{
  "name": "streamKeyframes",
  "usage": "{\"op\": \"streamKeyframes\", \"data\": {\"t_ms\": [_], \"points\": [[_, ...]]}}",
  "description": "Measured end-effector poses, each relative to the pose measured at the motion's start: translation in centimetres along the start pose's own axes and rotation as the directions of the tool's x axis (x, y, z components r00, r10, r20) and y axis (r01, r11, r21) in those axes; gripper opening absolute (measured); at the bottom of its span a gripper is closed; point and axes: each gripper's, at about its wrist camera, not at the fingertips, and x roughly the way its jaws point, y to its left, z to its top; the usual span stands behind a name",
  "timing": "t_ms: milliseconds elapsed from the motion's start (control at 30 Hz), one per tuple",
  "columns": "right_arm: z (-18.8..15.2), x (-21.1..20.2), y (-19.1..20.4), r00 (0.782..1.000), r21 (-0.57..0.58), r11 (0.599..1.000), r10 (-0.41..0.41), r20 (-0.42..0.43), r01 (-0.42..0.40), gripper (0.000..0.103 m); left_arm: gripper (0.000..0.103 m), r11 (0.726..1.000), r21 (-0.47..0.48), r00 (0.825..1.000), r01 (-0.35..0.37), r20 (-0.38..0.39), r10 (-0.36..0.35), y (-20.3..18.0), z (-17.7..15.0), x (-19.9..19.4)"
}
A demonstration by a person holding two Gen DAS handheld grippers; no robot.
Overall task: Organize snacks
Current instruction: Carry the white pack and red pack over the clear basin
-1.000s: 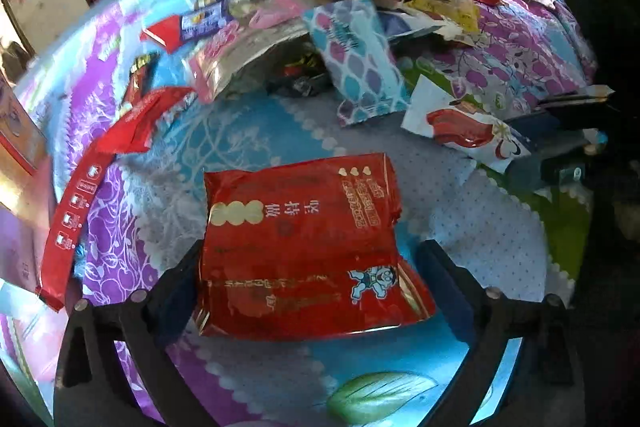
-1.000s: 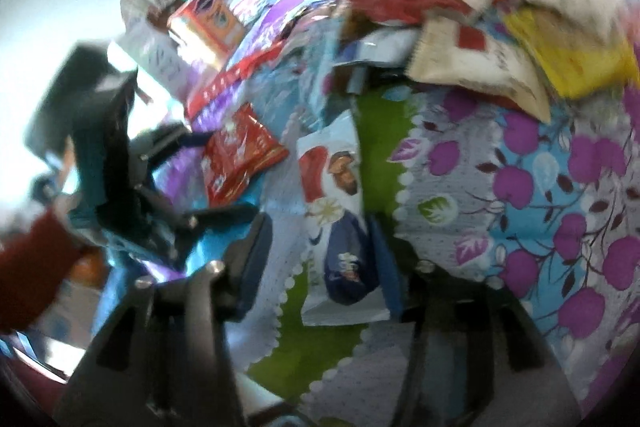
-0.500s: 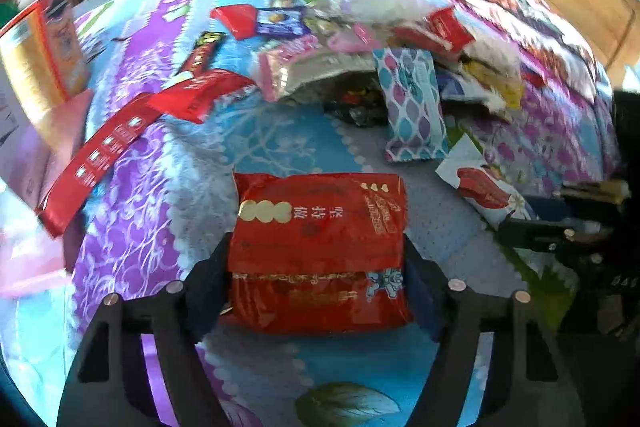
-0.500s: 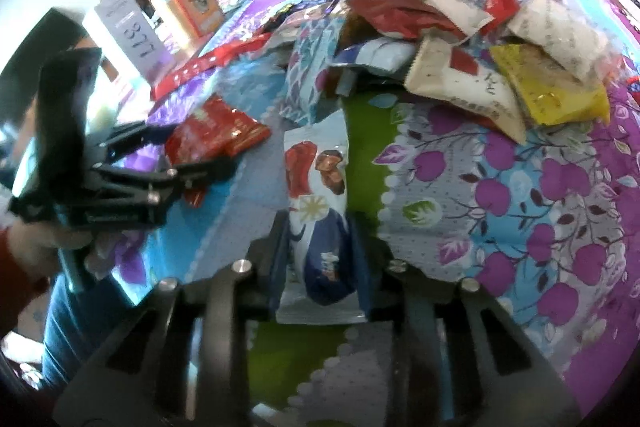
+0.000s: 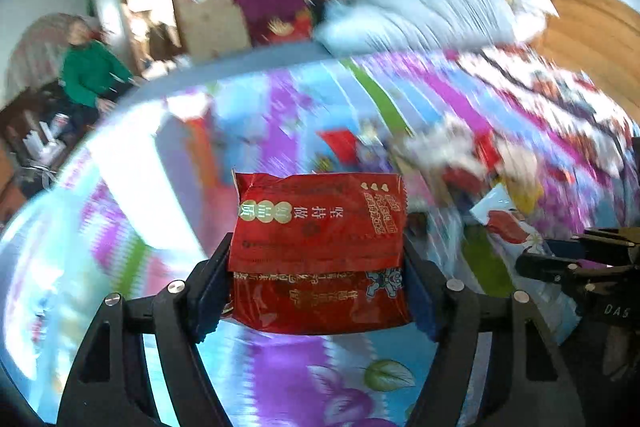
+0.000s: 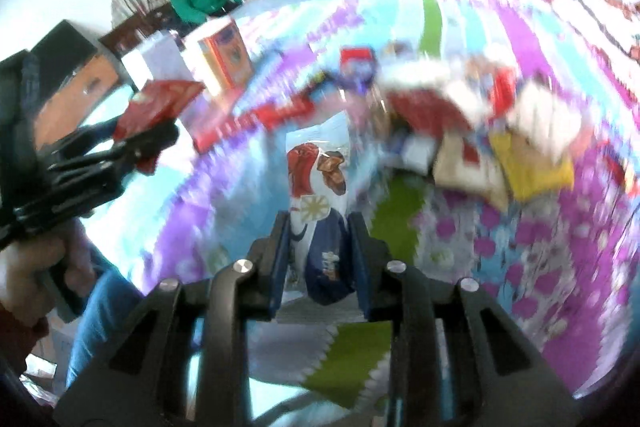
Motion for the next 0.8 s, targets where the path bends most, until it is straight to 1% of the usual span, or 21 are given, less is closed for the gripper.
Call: {"op": "streamKeyframes", "data": {"t_ms": [67,100,200,233,300,367,400,500,567,600,733,800], "points": [[1.9,-1.3,1.4,0.999,-0.022,1.0,0.0,0.044,0.001,0.029,0.076,0.999,-0.027,0.999,-0.032,0.037,0.033,1.5,0.9,-1.6],[2.8,-1.9,2.1,0.998,-0.033,0.999,0.006,0.065,-0.004,0.029,0.076,0.997,-0.041,0.996,-0.058,0.058,0.061,2.4,1.4,-2.5],[5.7,-2.8,4.7,0.993,-0.072,0.997,0.022,0.116,-0.013,0.029,0.076,0.985,-0.098,0.983,-0.142,0.1,0.152,5.9,2.4,-5.0],[6.5,-3.0,5.7,0.991,-0.087,0.996,0.03,0.129,-0.019,0.029,0.076,0.98,-0.118,0.98,-0.16,0.102,0.172,7.0,2.6,-5.4],[8.4,-3.5,8.0,0.986,-0.123,0.992,0.06,0.153,-0.042,0.029,0.076,0.962,-0.163,0.966,-0.22,0.103,0.238,9.7,2.7,-6.3],[9.5,-3.4,10.0,0.983,-0.155,0.986,0.085,0.166,-0.059,0.029,0.076,0.944,-0.202,0.954,-0.259,0.101,0.284,11.8,2.8,-7.1],[10.4,-3.3,11.7,0.979,-0.181,0.981,0.106,0.171,-0.075,0.029,0.076,0.933,-0.225,0.946,-0.279,0.099,0.307,13.1,2.7,-7.6],[12.0,-3.0,15.1,0.972,-0.227,0.966,0.162,0.171,-0.122,0.029,0.076,0.897,-0.284,0.921,-0.34,0.09,0.378,16.7,2.2,-9.1],[12.7,-2.5,17.4,0.966,-0.253,0.955,0.2,0.162,-0.155,0.029,0.076,0.878,-0.304,0.91,-0.369,0.077,0.409,18.4,1.7,-9.6],[13.2,-2.1,19.0,0.963,-0.268,0.948,0.221,0.155,-0.174,0.029,0.076,0.864,-0.318,0.9,-0.389,0.067,0.43,19.7,1.3,-9.9],[14.0,-0.8,23.8,0.953,-0.315,0.921,0.278,0.121,-0.229,0.029,0.076,0.832,-0.361,0.885,-0.422,0.034,0.464,22.6,0.0,-10.5],[14.2,-0.1,25.7,0.949,-0.339,0.908,0.297,0.103,-0.247,0.029,0.076,0.82,-0.383,0.884,-0.426,0.017,0.467,23.9,-0.6,-10.7]]}}
